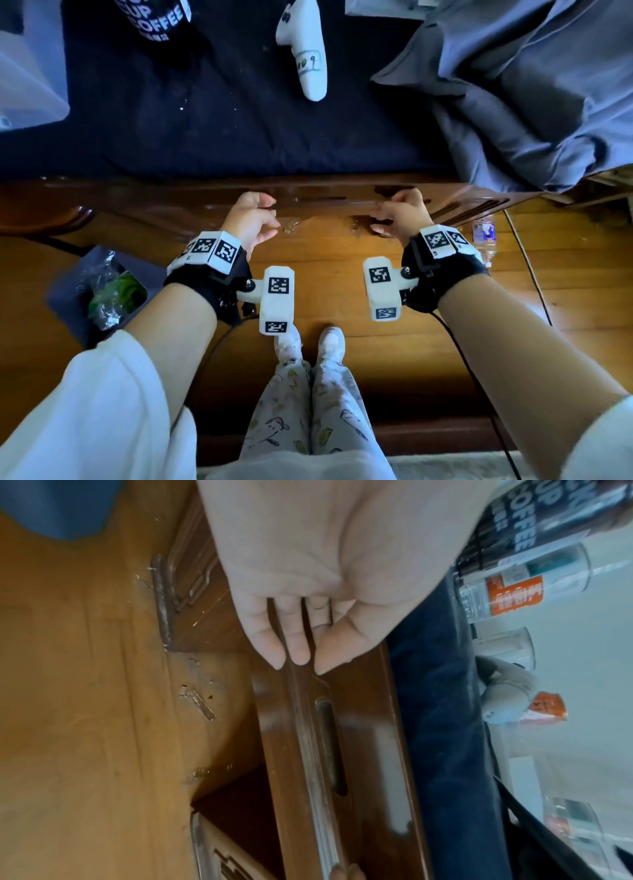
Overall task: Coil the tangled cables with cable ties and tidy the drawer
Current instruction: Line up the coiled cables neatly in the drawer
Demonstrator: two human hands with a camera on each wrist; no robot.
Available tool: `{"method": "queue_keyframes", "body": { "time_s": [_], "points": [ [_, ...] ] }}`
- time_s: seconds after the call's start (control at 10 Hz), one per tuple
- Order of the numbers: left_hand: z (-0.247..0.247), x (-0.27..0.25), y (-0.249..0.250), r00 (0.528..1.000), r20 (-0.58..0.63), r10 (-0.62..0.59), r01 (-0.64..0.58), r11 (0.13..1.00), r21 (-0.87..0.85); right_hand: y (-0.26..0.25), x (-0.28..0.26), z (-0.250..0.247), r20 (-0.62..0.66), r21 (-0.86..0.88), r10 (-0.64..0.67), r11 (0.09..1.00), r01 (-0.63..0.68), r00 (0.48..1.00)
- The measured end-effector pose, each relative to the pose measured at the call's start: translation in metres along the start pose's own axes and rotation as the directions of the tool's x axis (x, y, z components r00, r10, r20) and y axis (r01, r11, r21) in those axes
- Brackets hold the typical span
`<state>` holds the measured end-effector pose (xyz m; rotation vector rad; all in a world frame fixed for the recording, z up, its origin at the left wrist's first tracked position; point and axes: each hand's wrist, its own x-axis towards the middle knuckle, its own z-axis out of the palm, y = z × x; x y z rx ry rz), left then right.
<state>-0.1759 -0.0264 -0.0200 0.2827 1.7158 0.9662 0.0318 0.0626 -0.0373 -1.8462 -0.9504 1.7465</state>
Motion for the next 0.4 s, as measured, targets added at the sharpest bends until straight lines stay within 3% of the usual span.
{"method": "queue_keyframes", "body": {
  "time_s": [0.3, 0.4],
  "points": [
    [0.009, 0.023, 0.032, 0.995, -0.023, -0.099, 0.095, 0.989, -0.116, -0.027, 0.031, 0.011, 0.013, 0.076, 0.028, 0.997, -0.029, 1.000],
    [0.007, 0.019, 0.030, 0.989, 0.049, -0.141, 0.142, 0.990, -0.026, -0.018, 0.021, 0.015, 0.041, -0.036, 0.024, 0.999, -0.023, 0.999]
  ]
}}
